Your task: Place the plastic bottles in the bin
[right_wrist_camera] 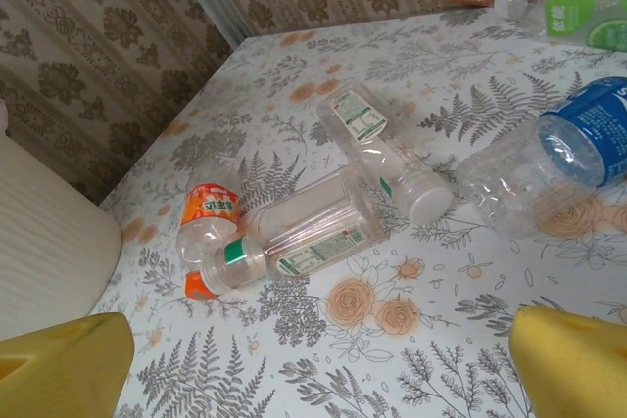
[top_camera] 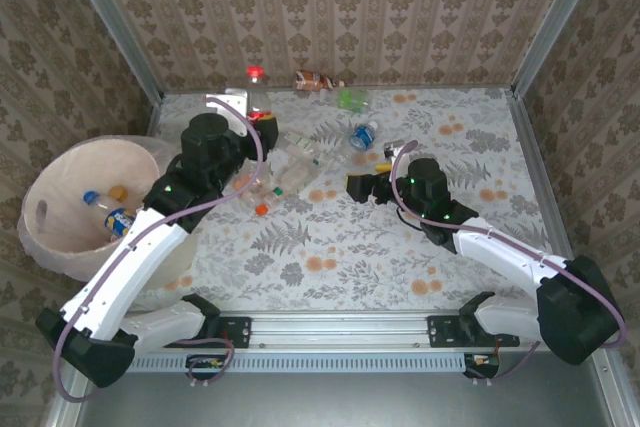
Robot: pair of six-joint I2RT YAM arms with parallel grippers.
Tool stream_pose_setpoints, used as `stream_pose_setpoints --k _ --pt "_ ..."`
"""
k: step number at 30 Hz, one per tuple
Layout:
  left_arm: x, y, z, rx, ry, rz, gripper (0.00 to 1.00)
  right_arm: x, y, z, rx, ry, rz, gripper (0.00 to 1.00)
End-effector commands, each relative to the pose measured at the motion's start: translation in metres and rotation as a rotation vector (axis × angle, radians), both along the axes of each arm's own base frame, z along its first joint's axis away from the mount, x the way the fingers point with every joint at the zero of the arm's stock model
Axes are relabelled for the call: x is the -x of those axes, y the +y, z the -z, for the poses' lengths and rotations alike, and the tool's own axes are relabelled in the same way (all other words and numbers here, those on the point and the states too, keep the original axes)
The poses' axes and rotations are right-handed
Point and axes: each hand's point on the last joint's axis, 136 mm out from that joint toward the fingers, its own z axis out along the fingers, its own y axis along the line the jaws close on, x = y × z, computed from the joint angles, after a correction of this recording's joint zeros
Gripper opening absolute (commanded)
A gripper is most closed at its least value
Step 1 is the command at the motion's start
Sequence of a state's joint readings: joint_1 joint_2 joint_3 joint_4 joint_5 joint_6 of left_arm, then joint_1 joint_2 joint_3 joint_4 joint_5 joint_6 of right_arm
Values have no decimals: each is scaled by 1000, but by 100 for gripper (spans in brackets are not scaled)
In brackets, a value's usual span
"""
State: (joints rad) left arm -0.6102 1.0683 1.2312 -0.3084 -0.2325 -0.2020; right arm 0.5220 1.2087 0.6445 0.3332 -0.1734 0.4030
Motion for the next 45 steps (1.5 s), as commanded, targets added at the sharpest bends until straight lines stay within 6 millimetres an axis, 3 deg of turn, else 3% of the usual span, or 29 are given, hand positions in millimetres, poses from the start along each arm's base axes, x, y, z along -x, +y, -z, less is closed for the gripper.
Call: stream_pose_setpoints --k 1,7,14,20,23,30,37,40,45 --pt "9 30 -40 -76 -84 -100 50 -2 10 -17 -9 -51 -38 100" --pt "22 76 -79 -197 -158 -267 49 -3 10 -17 12 -63 -36 100" --pt "39 148 -120 -338 -213 -583 48 -5 11 -15 24 -62 -41 100" --pt "55 206 -121 -365 -145 -776 48 -7 13 -16 22 -62 -48 100" --pt "65 238 -111 -371 -93 -899 49 -7 15 -17 21 -64 -52 100" --pt "86 308 -62 -397 98 -1127 50 -6 16 -19 28 -69 -65 100" --pt "107 357 -10 -291 241 -1230 50 -8 18 -22 46 -86 -79 100" --pt "107 366 16 -226 289 -1235 50 -9 20 -23 45 -89 -83 100" --pt "80 347 34 -110 298 -1086 50 -10 20 -24 48 -86 -82 100"
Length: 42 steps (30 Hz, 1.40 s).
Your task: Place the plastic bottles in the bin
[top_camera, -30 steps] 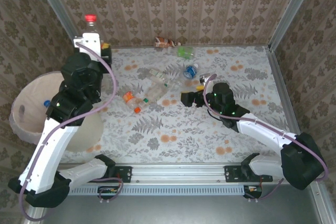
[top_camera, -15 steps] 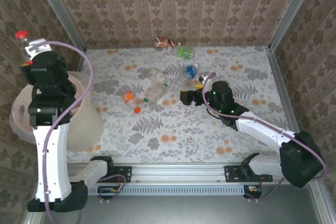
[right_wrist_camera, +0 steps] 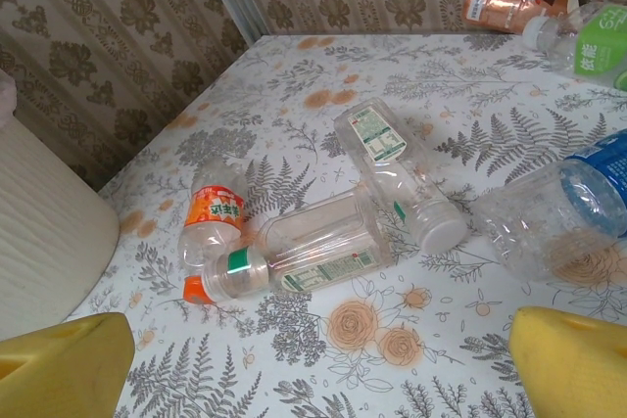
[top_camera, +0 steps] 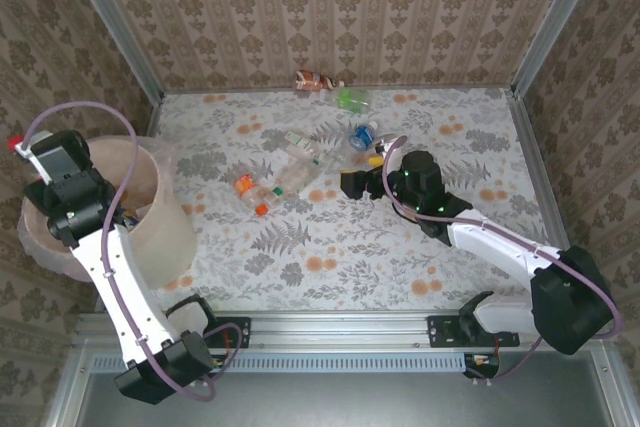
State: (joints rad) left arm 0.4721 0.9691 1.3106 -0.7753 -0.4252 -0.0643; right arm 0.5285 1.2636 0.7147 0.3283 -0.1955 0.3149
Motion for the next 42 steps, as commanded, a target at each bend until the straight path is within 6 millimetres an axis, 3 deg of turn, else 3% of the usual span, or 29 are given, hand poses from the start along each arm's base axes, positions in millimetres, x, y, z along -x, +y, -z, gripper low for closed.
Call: stream_pose_setpoints --k 1,10,13,20,28,34,38,42 --pt "-24 -23 3 108 -93 126 50 0 7 -13 -3 -23 -27 100" --pt "-53 -56 26 183 -79 274 55 -1 8 -12 -11 -15 -22 100" --pt "-59 -65 35 188 -60 318 67 0 7 -13 -8 -18 -22 100" --pt "-60 -67 33 192 -79 322 89 1 6 -11 2 -19 -21 100" --pt "-60 -68 34 216 -70 314 98 -1 6 -12 4 -22 -19 100" --pt "-58 -92 -1 268 -163 401 100 -1 4 -12 8 -19 -9 100" --pt "-62 -122 -26 283 -229 500 100 -1 2 -13 3 -18 6 100" --pt "-73 -155 -37 267 -236 575 100 0 0 -12 4 -16 14 100"
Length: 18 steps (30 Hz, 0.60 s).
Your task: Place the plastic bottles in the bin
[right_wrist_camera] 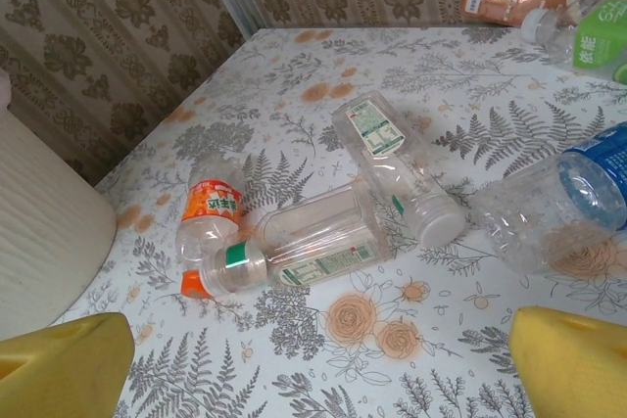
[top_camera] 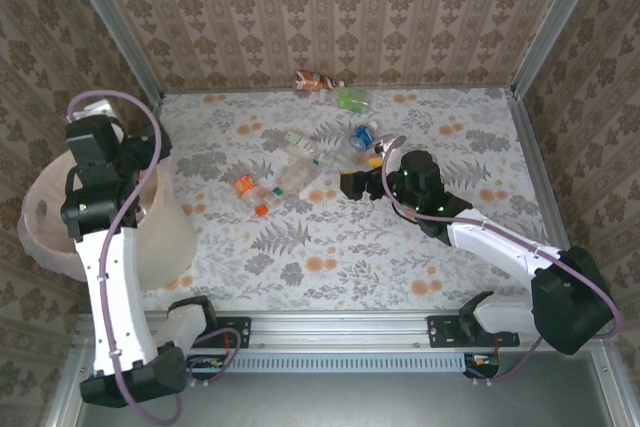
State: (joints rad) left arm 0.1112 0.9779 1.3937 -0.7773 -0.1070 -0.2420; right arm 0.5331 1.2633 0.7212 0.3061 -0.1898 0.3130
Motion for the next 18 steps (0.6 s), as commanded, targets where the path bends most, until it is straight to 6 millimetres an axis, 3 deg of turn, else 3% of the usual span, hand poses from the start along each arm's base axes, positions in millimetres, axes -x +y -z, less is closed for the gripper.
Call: stream_pose_setpoints --k 1,9,14,18 --pt "-7 -24 -11 16 -27 32 100 -2 -2 -13 -4 -25 19 100" --pt "-39 -95 -3 -5 -30 107 100 -1 -11 -13 3 -22 67 100" --pt "-57 -135 18 -24 7 139 100 4 -20 -12 7 -22 98 100" --pt "-73 -161 53 21 67 165 100 7 -31 -9 10 -16 145 100"
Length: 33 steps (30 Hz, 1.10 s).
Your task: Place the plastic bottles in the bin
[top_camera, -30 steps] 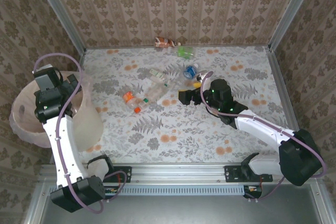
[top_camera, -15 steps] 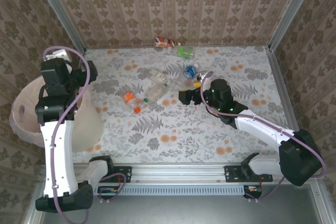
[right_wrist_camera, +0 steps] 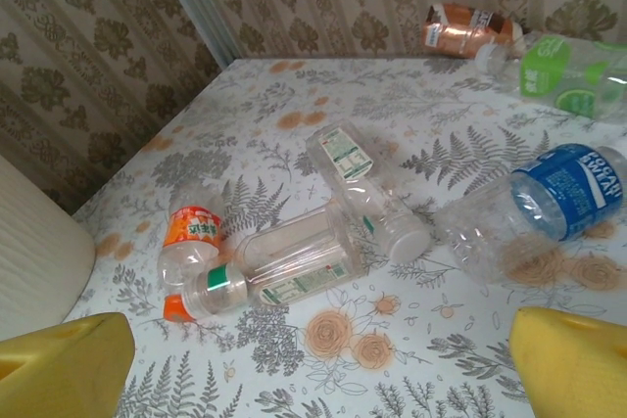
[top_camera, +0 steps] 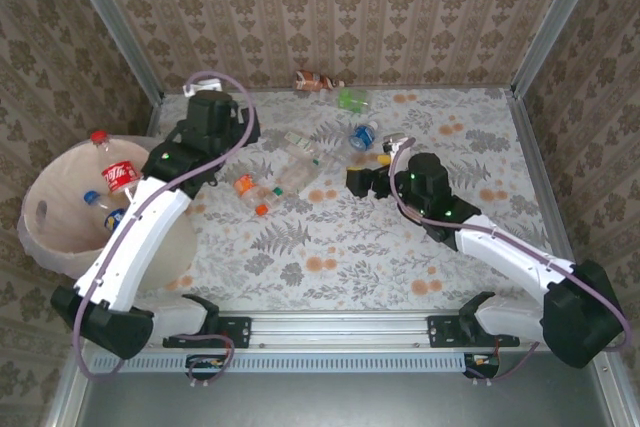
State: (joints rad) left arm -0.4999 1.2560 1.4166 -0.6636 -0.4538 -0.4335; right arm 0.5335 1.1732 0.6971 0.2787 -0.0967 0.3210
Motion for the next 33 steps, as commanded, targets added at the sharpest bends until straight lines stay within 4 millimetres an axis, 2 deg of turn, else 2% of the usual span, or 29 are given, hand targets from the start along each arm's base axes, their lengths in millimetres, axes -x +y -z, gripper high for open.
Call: stream_pose_setpoints --k 1,6,13,15,21,23,27,33 --pt "-14 -8 20 57 17 -54 100 5 -14 8 10 29 65 100" --pt "-28 -21 65 61 120 -69 100 13 -23 11 17 32 91 100" --pt "-41 -22 126 117 259 -111 100 21 -34 16 23 40 120 100" --pt "-45 -7 143 128 287 -170 100 23 -36 16 27 42 124 100" --pt "-49 8 186 155 359 -262 100 26 -42 16 43 37 139 100" --pt "-49 11 204 193 413 -276 100 26 -42 15 42 34 139 100" --pt "-51 10 227 208 468 -281 100 26 -42 13 40 32 137 100" --pt "-49 19 264 234 526 -363 100 26 -42 13 42 33 138 100"
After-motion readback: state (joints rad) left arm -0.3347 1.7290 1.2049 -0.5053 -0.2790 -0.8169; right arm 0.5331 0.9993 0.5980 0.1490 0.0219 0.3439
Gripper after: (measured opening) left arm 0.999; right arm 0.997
